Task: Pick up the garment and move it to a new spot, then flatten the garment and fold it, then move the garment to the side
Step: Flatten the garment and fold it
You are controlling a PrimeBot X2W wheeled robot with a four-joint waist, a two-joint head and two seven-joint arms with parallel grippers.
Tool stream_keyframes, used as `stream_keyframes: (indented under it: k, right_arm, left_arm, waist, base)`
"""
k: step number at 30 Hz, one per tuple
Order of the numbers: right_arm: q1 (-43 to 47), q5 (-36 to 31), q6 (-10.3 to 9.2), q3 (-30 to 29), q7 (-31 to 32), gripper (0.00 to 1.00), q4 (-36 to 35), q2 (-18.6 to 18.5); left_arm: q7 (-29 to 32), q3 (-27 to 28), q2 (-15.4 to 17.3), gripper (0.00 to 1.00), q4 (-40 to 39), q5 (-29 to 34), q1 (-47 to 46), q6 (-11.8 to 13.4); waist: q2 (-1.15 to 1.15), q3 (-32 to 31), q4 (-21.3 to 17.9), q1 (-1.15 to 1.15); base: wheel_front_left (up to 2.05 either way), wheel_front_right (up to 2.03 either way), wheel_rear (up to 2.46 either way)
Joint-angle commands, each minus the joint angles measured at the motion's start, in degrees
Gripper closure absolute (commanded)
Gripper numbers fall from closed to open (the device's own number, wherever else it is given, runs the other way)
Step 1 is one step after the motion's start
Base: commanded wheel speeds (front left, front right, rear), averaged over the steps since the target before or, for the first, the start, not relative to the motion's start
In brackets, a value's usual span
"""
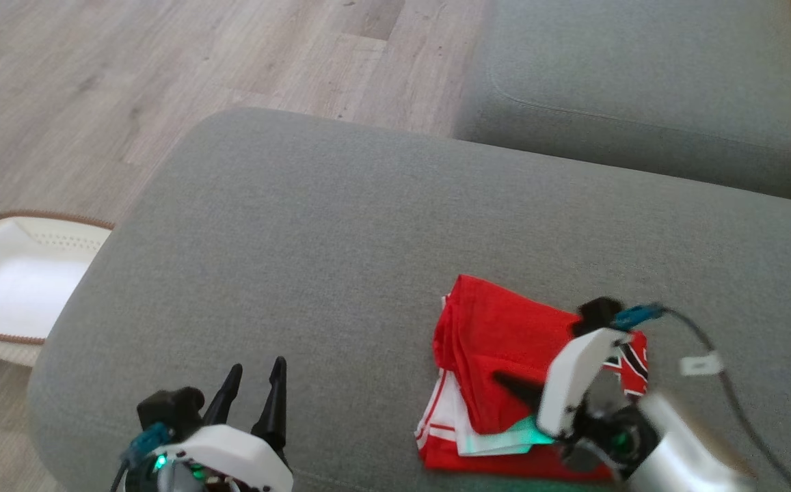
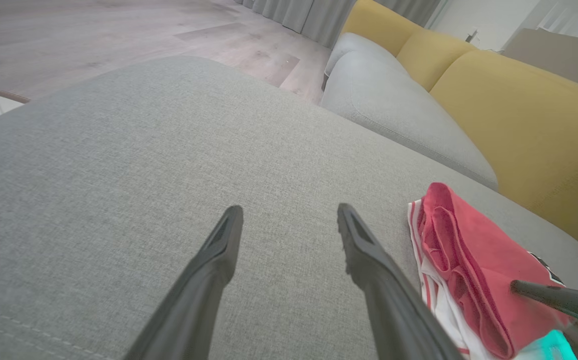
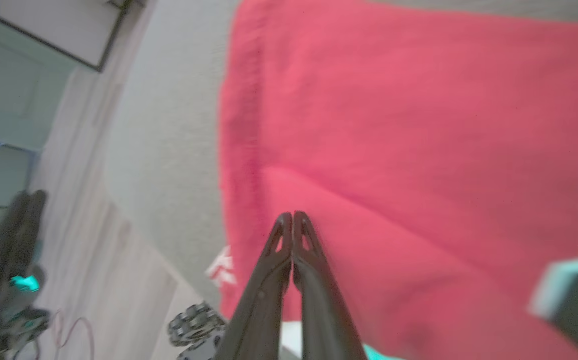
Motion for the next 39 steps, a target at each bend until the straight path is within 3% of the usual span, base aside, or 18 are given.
stream_keyframes:
  k: [1,9,13,15,16,17,18,23,27,31,39]
  right_arm:
    - [0.7,2.7,0.39,2.3,0.9,1.00,-4.1,1.2]
    - [3.6,10.2,0.39,6.2,-0.7,1.00,-10.2,3.9]
    - [3.2,11.6,0.39,6.3,-4.9,1.00,-15.9,2.1]
    - [3.2,11.9,0.39,5.6,-8.5,0.90,-19.5,0.3]
    - [3.3,12.0,0.39,5.4,-10.0,0.77,-21.2,-0.8]
    - [3.3,11.8,0.39,4.9,-11.6,0.26,-22.8,-1.9]
    - [3.3,11.5,0.39,4.5,-13.1,0.00,-24.1,-3.1]
    - [3.6,8.4,0.39,1.0,-20.1,0.00,-29.3,-8.9]
    - [4.1,1.1,0.39,-4.1,-27.7,0.00,-30.0,-12.6]
    - [6.0,-7.0,0.39,-10.3,-34.2,0.00,-27.4,-12.4]
    - [12.7,-21.6,0.39,-18.7,-40.4,0.00,-23.5,-8.0]
  left_arm:
    - [-0.7,2.0,0.3,0.00,-1.6,-0.4,-2.9,-0.1]
    - [-0.8,2.2,0.4,0.00,-1.7,-0.4,-3.2,0.1]
    - [-0.9,2.6,0.3,0.00,-2.3,-0.3,-3.0,0.2]
    - [-1.0,2.8,0.2,0.00,-2.7,-0.1,-2.9,0.2]
    - [-1.0,3.0,0.1,0.00,-2.9,0.0,-2.8,0.2]
    - [-1.1,3.3,0.1,0.00,-3.1,0.1,-2.7,0.2]
    - [-1.1,3.5,0.1,0.00,-3.3,0.2,-2.6,0.2]
    - [-1.2,5.5,-0.2,0.00,-5.2,1.3,-2.2,-0.1]
    - [-1.3,8.5,-0.8,0.00,-7.6,3.5,-1.3,-0.9]
    - [-1.3,11.2,-1.6,0.00,-9.0,6.7,-0.4,-1.9]
    - [-1.3,18.3,-4.4,0.00,-11.3,16.4,1.3,-3.1]
  waist:
    - [0.00,0.1,0.1,0.00]
    - [0.00,0.0,-2.3,0.00]
    - [0.00,-0.1,-4.0,0.00]
    - [0.00,-0.3,-5.1,0.00]
    - [0.00,-0.3,-5.7,0.00]
    - [0.00,-0.4,-6.4,0.00]
    - [0.00,-0.5,-7.1,0.00]
    - [0.00,-1.1,-10.7,0.00]
    - [0.00,-1.4,-13.6,0.00]
    - [0.00,-1.6,-16.3,0.00]
    - [0.00,-1.4,-19.6,0.00]
  base:
    - [0.00,0.00,0.00]
    - [0.00,0.00,0.00]
    - [0.00,0.00,0.00]
    - [0.00,0.00,0.00]
    - [0.00,0.00,0.00]
    - [0.00,0.00,0.00]
    - [0.00,0.00,0.00]
    - [0.00,0.00,0.00]
    - [0.00,0.00,0.00]
    - [0.00,0.00,0.00]
    - [0.00,0.00,0.00]
